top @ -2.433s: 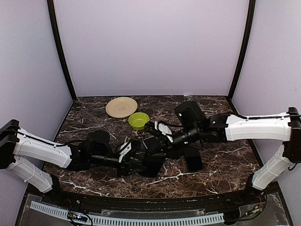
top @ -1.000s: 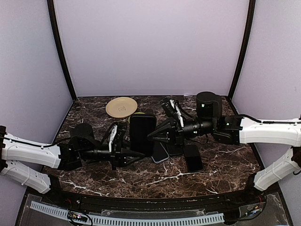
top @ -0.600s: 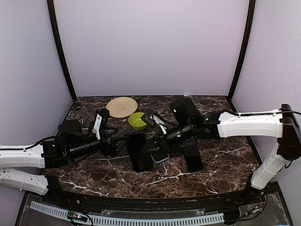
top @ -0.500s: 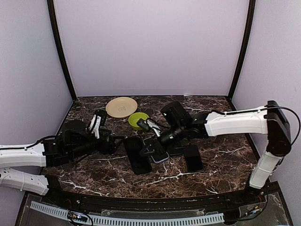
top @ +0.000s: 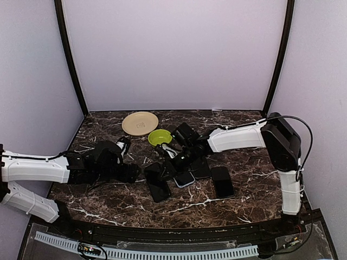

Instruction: Put the phone into the phone case

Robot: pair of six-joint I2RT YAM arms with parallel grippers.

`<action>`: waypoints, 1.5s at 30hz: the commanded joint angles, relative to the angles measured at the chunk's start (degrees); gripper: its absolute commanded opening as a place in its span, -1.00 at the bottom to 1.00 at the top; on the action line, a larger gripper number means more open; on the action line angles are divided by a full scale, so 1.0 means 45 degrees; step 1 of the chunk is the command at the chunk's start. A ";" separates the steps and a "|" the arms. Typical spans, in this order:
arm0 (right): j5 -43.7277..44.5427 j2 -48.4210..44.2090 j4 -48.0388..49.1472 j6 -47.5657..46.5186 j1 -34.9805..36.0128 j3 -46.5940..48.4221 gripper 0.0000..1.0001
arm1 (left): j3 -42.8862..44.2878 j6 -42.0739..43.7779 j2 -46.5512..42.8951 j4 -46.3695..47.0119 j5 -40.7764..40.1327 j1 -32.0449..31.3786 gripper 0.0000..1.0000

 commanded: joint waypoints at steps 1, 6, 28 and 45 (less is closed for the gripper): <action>0.1374 0.0672 0.0078 0.0345 -0.0473 0.0229 -0.50 | 0.0285 -0.0194 0.0023 -0.0525 -0.0129 0.0081 0.65; 0.1898 0.0832 0.0081 0.0321 -0.0507 0.0273 -0.37 | 0.0227 -0.0171 -0.0087 -0.0519 -0.0217 0.0072 0.65; 0.7815 -0.5727 -0.0173 -0.1158 -0.4285 -0.1933 0.97 | 0.0876 0.1379 0.0123 -0.0155 0.0356 0.3577 0.83; 1.3527 -1.3675 1.6050 -0.3104 -1.1207 -1.6339 0.97 | -0.1802 0.3999 0.0486 0.7801 -0.4967 0.8063 0.97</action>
